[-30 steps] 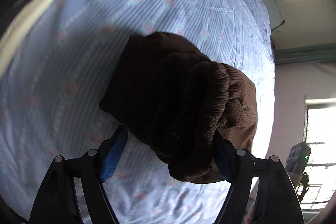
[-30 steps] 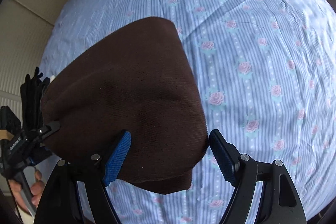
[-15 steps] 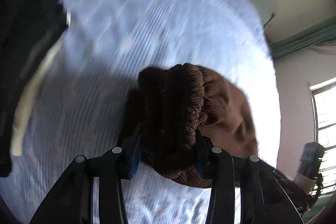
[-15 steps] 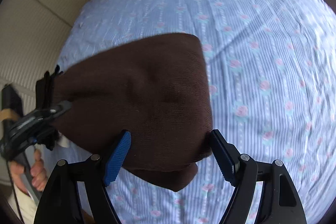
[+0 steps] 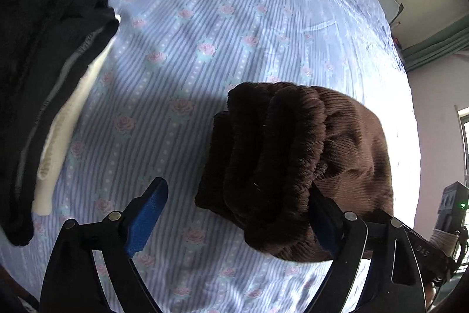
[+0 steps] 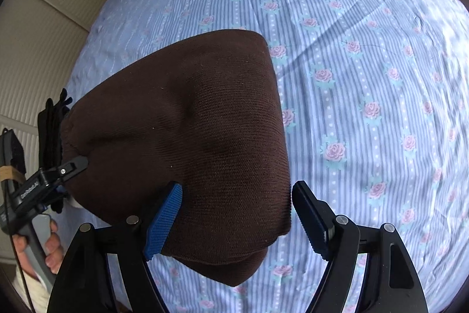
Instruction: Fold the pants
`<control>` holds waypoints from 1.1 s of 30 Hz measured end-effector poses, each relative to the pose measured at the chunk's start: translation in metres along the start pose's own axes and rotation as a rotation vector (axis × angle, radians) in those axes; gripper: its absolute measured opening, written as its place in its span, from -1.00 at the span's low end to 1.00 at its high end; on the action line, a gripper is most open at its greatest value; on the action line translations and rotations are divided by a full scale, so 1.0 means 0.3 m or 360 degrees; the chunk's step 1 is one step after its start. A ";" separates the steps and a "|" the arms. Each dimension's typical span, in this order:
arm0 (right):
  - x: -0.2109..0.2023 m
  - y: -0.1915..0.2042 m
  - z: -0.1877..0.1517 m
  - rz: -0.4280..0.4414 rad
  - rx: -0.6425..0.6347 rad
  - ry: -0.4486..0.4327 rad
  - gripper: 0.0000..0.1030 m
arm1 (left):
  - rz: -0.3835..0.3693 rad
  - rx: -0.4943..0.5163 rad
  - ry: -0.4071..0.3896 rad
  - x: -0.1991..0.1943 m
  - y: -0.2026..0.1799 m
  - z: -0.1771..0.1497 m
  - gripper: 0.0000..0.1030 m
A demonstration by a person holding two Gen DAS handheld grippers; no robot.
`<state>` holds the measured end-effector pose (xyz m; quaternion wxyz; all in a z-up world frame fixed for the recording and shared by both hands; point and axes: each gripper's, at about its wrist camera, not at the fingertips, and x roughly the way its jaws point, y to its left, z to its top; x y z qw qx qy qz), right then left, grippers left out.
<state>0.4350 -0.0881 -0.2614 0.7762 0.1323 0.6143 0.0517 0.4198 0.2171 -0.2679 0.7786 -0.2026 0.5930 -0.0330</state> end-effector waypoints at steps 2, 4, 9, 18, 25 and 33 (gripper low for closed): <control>0.004 0.007 0.003 0.0007 -0.0010 -0.0005 0.51 | -0.0040 0.0012 -0.0044 -0.032 -0.021 -0.006 0.76; 0.009 0.013 0.004 0.0005 -0.0019 -0.0004 0.51 | -0.0075 0.0019 -0.0097 -0.054 -0.046 -0.016 0.90; 0.033 0.007 0.011 0.0017 0.0010 0.0005 0.52 | -0.0038 -0.0038 -0.0050 0.023 -0.050 -0.007 0.94; 0.091 -0.003 0.015 0.0004 0.0018 0.0024 0.57 | -0.0167 -0.0240 0.0079 0.163 0.026 -0.020 1.00; 0.155 -0.022 0.016 0.0044 0.0040 0.0047 0.59 | -0.0224 -0.0280 0.0099 0.228 0.055 -0.015 1.00; 0.239 -0.081 0.014 0.0188 0.0149 0.0078 0.61 | -0.0325 -0.0387 0.0108 0.284 0.092 -0.029 0.99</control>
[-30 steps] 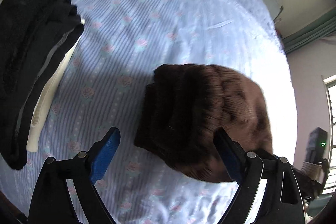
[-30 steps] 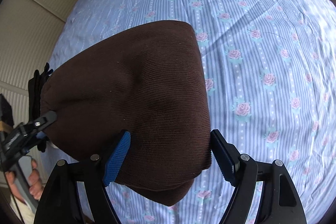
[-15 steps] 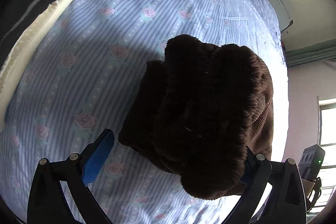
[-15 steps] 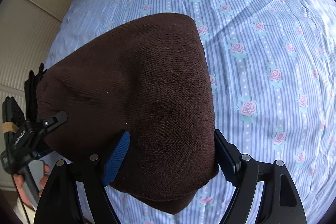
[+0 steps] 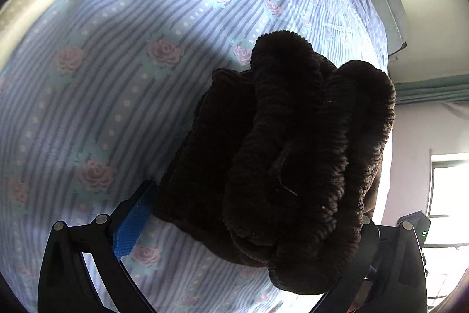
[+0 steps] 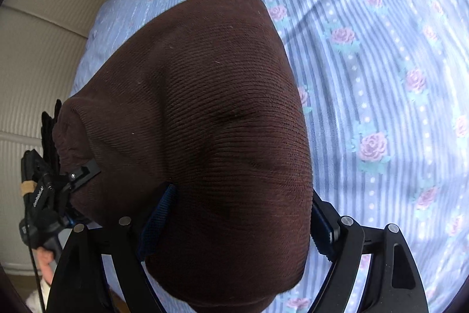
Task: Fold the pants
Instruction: 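Lift the bundle with both grippers and carry it toward the black clothes stack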
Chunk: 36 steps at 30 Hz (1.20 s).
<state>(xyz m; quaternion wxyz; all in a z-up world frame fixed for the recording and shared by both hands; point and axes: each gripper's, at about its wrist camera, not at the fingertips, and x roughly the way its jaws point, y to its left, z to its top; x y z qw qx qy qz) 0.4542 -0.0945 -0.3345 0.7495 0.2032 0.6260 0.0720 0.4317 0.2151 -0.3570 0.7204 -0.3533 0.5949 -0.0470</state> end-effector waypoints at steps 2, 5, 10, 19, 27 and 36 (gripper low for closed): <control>0.016 -0.006 0.009 0.0011 0.0016 0.0012 0.61 | -0.0028 -0.0042 0.0002 0.010 0.001 0.001 0.92; 0.019 0.000 0.021 0.0031 0.0032 0.0027 0.43 | -0.0036 -0.0063 -0.0005 -0.001 -0.013 0.004 0.69; -0.014 0.037 0.022 0.0064 0.0031 0.0012 0.10 | 0.0006 0.0002 -0.0019 -0.056 -0.053 -0.005 0.30; -0.271 0.097 -0.092 0.0116 -0.0105 -0.0121 -0.06 | -0.0009 0.0108 -0.0100 -0.246 -0.135 -0.125 0.07; -0.532 0.145 -0.245 0.0169 -0.0215 -0.0244 -0.06 | -0.0051 0.0252 -0.0308 -0.537 -0.264 -0.329 0.07; -0.762 0.287 -0.378 0.0339 -0.0416 -0.0321 -0.06 | 0.0017 0.0274 -0.0636 -0.885 -0.339 -0.548 0.07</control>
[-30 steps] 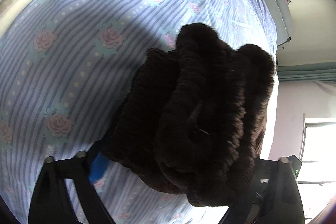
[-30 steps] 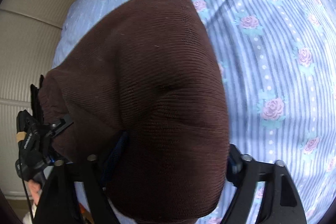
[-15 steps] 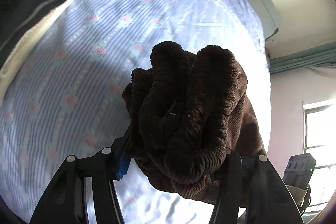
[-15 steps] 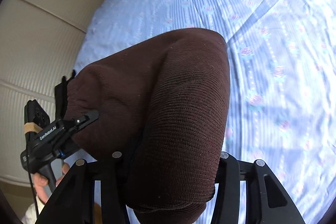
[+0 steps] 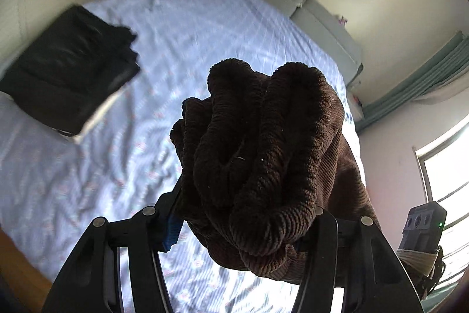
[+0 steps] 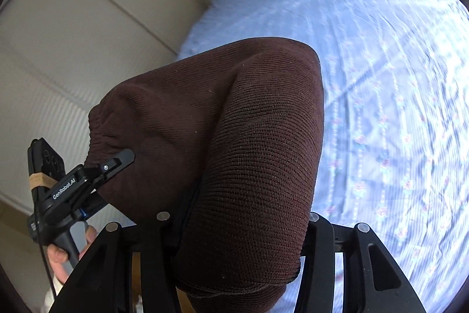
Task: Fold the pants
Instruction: 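Lift the bundle with both grippers and carry it toward the black clothes stack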
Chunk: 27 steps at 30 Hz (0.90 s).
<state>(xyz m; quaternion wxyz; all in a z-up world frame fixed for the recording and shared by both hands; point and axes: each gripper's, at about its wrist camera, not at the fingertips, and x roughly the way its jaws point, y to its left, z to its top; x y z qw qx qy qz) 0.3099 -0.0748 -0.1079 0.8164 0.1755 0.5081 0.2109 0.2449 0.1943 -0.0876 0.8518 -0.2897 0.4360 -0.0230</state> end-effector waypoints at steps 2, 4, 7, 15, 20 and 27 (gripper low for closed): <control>-0.014 0.051 -0.012 0.0032 -0.0034 -0.0014 -0.06 | 0.0014 0.0006 -0.0037 -0.051 0.008 0.000 0.07; -0.020 0.099 -0.027 0.0060 -0.0056 -0.0039 -0.06 | 0.0025 0.0010 -0.0071 -0.114 0.039 -0.004 0.07; 0.011 0.196 -0.043 0.0090 -0.0094 -0.0037 -0.06 | 0.0032 -0.0004 -0.0129 -0.193 0.124 0.020 0.07; 0.205 0.550 -0.048 0.0072 -0.0211 -0.0035 -0.06 | 0.0004 -0.0030 -0.0165 -0.342 0.449 0.171 0.07; 0.349 0.745 -0.048 0.0069 -0.0261 -0.0033 -0.06 | 0.0021 0.0007 -0.0176 -0.402 0.641 0.318 0.07; 0.541 0.896 0.010 0.0055 -0.0294 -0.0028 -0.06 | 0.0009 0.0056 -0.0131 -0.343 0.872 0.506 0.08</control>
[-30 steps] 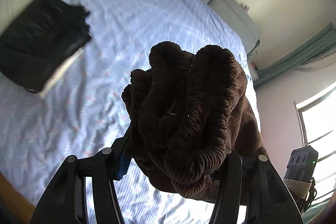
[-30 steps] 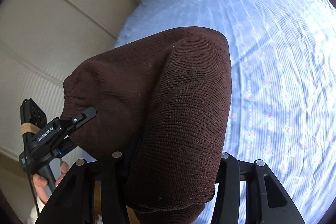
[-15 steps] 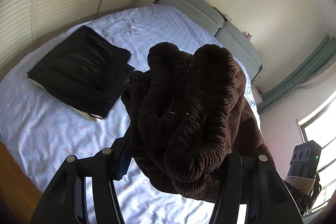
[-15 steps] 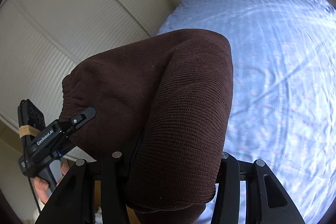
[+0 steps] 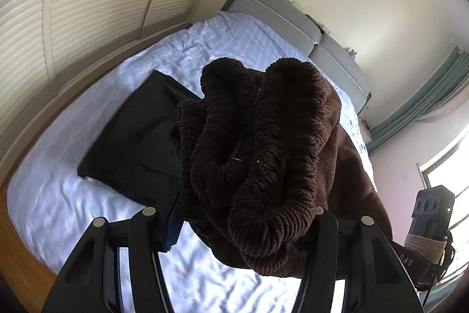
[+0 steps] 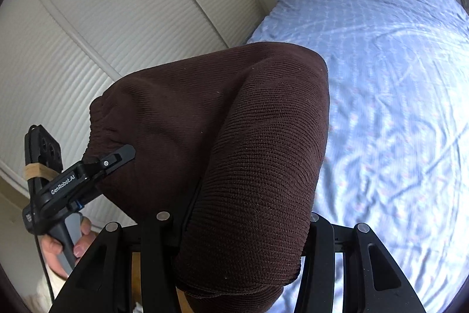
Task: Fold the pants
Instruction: 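Lift the bundle with both grippers and carry it toward the black clothes stack, then lower the bundle onto the black clothes stack and open both grippers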
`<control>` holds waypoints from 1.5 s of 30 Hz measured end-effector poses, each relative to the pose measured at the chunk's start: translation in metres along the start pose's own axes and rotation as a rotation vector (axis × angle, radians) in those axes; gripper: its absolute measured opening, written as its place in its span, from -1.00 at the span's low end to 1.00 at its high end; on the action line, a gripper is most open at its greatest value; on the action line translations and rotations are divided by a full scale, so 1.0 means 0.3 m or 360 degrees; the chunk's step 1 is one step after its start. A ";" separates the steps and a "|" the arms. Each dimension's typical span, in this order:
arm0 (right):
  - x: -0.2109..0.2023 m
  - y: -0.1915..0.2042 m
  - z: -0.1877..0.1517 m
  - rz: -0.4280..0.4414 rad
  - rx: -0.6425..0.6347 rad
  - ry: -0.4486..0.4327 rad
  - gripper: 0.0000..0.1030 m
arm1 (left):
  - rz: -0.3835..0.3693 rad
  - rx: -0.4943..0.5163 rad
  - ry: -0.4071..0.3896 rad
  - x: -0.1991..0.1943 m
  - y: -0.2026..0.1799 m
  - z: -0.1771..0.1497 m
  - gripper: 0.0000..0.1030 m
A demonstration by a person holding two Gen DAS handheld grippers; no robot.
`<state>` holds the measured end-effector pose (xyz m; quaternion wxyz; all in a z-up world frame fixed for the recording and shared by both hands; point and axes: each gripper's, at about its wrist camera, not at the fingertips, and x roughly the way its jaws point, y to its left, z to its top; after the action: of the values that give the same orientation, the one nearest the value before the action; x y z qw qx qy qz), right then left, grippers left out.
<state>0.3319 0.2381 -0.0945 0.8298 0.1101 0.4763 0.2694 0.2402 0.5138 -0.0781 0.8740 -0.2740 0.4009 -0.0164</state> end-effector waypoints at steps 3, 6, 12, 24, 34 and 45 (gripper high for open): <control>0.087 0.063 0.030 -0.0013 -0.0016 0.0025 -0.06 | 0.0005 0.0010 0.0031 0.054 0.081 0.070 0.08; 0.187 0.079 0.088 -0.0015 -0.0019 0.0067 -0.06 | 0.0018 0.0012 0.0062 0.124 0.157 0.146 0.08; 0.380 0.089 0.192 -0.0055 -0.0069 0.0152 -0.07 | 0.0053 -0.0015 0.0146 0.300 0.292 0.268 0.08; 0.713 0.050 0.237 -0.0235 -0.0153 0.0322 0.12 | 0.0463 0.0222 0.0328 0.594 0.413 0.304 0.22; 0.544 -0.099 0.186 -0.0201 0.0316 0.0252 0.37 | 0.0540 0.0142 0.0296 0.477 0.431 0.296 0.62; 0.096 -0.079 0.072 -0.0564 0.0045 -0.0037 0.58 | 0.0805 0.0436 -0.0008 0.162 0.104 0.140 0.90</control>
<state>0.3699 0.2358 -0.1147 0.8680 0.0392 0.4824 0.1111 0.2969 0.5476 -0.1049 0.8803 -0.0446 0.4483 0.1488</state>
